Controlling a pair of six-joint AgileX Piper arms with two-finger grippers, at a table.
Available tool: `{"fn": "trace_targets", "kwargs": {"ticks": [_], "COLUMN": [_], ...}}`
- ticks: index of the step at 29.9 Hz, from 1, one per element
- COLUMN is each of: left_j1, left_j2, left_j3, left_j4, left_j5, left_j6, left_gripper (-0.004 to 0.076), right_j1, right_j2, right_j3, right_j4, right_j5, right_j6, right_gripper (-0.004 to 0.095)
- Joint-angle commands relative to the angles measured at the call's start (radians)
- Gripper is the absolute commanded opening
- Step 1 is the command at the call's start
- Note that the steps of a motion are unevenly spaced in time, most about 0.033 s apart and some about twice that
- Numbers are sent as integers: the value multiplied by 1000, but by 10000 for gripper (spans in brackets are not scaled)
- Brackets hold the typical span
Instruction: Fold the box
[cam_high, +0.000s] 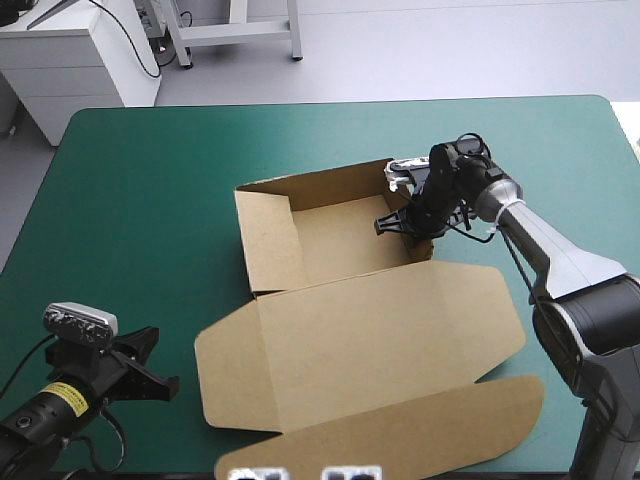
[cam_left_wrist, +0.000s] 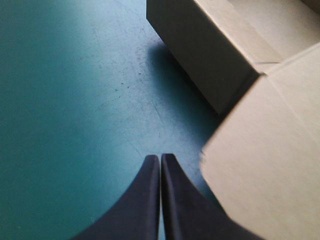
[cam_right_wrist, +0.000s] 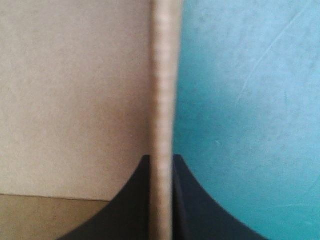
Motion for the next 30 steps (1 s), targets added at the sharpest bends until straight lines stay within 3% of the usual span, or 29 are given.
{"fn": "trace_targets", "kwargs": {"ticks": [1,7,13,23,30], "left_j1": [-3,-3,-3,-3,-3], "left_j2": [-24,-51,-53,-53,-53], "left_j3": [-13,-4,-4,-4,-4], "left_j4": [-1,4,-3,-5,-5], "left_j5": [-91,-92,-98,-98,-96], "left_j6": [-9,-9,-10,-10,-10], "left_gripper": [-8,-8,-8,-8,-8], "right_j1": [-5,-37,-168,-464,-572], "right_j2": [-76,-109,-126,-60,70], "right_j3": [-136,-406,-572,-588,-588], "right_j4": [-25,-239,-406,-405,-357], "right_j5": [33,132,132,130,130], "right_j6": [0,17,17,25,40], "right_gripper": [-20,-20,-20,-20,-20]}}
